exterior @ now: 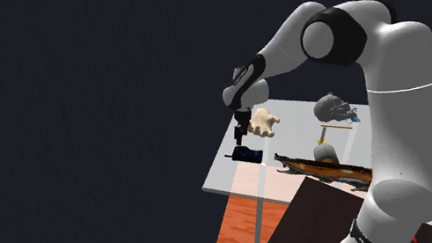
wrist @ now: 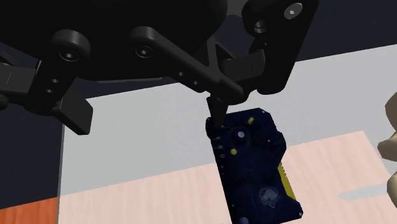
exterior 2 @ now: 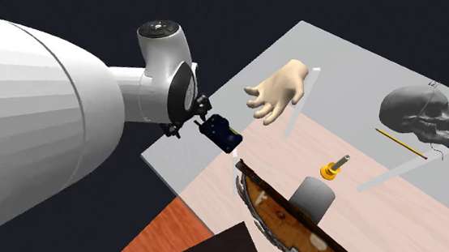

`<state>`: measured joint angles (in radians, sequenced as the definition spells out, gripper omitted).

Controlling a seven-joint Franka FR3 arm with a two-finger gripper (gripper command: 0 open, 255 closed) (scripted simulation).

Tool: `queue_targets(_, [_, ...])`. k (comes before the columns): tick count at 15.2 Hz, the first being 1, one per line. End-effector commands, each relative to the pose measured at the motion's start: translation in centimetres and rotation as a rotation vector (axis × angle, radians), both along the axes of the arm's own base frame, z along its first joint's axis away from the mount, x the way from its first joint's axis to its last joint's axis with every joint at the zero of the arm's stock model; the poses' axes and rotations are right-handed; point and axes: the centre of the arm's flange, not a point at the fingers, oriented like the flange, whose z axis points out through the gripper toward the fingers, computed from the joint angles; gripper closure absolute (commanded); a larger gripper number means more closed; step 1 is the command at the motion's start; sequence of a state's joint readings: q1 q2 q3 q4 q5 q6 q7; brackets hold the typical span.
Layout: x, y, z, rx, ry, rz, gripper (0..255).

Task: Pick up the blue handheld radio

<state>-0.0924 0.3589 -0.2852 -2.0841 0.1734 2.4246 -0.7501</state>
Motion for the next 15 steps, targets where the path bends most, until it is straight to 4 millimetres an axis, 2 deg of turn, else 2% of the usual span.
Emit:
queue_targets(1, [1.6,-0.8,-1.9,0.005,0.000,0.023,0])
queue_targets(11, [9.5,-4.5,-12.0,0.024,0.002,0.133,0])
queue_targets(15, [9.8,-4.6,-13.9,0.024,0.002,0.136,0])
